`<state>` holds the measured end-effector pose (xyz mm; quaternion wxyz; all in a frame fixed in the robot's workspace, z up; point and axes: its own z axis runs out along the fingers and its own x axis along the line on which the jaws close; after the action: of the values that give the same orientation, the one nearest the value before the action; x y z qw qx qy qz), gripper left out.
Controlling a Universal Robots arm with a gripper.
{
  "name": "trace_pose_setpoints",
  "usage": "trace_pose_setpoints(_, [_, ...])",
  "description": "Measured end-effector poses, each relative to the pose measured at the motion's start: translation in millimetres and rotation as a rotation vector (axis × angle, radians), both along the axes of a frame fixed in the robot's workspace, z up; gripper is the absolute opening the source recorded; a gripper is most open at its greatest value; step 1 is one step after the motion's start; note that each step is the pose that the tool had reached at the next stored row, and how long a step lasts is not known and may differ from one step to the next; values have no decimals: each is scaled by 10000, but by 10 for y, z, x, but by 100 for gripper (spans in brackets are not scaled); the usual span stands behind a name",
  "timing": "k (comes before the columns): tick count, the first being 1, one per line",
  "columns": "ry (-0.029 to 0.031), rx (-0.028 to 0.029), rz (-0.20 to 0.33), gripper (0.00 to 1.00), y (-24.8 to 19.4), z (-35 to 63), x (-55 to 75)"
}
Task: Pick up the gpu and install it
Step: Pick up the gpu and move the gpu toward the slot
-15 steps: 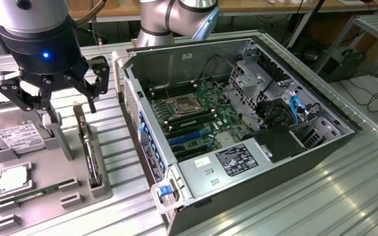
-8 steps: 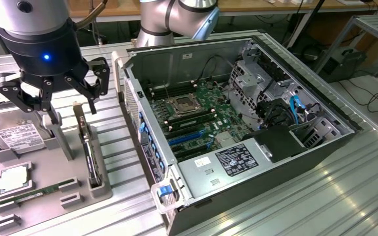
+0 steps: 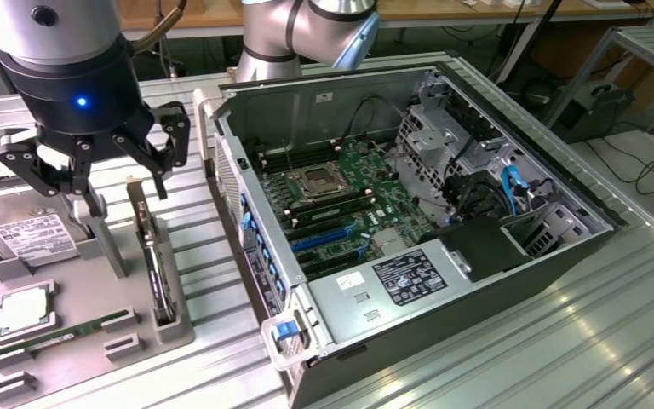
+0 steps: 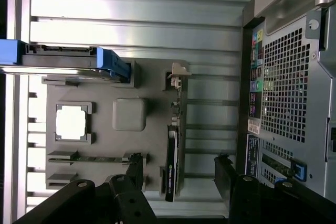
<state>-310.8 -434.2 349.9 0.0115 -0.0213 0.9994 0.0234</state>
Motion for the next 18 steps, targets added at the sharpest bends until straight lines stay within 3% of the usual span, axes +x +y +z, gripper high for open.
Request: trace_pose_setpoints(18, [0, 0, 0, 66, 0, -47, 0])
